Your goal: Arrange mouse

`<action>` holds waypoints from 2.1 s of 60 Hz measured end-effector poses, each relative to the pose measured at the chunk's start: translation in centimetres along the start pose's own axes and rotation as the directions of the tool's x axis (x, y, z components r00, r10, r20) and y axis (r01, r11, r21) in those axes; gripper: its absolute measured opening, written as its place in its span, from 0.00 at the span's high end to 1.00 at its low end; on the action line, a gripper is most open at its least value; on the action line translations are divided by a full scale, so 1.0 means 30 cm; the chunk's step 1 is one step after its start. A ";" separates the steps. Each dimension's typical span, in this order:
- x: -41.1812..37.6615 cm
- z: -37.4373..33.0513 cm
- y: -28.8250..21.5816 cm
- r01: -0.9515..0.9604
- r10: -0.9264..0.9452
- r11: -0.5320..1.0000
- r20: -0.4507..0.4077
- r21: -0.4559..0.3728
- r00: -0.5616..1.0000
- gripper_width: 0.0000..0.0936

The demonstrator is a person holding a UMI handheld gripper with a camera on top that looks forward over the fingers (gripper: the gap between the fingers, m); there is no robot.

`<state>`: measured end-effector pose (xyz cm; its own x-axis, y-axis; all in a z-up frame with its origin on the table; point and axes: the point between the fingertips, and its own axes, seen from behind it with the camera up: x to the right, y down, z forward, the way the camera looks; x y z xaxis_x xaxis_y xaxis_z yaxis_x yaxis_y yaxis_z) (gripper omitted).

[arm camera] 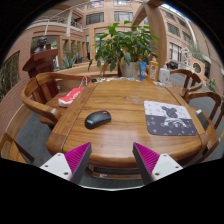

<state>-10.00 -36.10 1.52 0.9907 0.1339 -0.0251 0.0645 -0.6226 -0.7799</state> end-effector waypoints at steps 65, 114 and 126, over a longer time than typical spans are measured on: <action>-0.330 0.537 -0.322 0.081 -0.081 0.997 -0.007 0.011 0.997 0.62; 0.863 0.427 -0.331 -0.105 0.111 0.993 -0.167 0.046 0.980 0.61; 0.864 0.445 -0.279 -0.112 0.112 0.994 -0.143 0.008 0.983 0.49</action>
<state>13.55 -17.11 -0.96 0.9986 -0.0483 -0.0222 -0.0476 -0.6277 -0.7770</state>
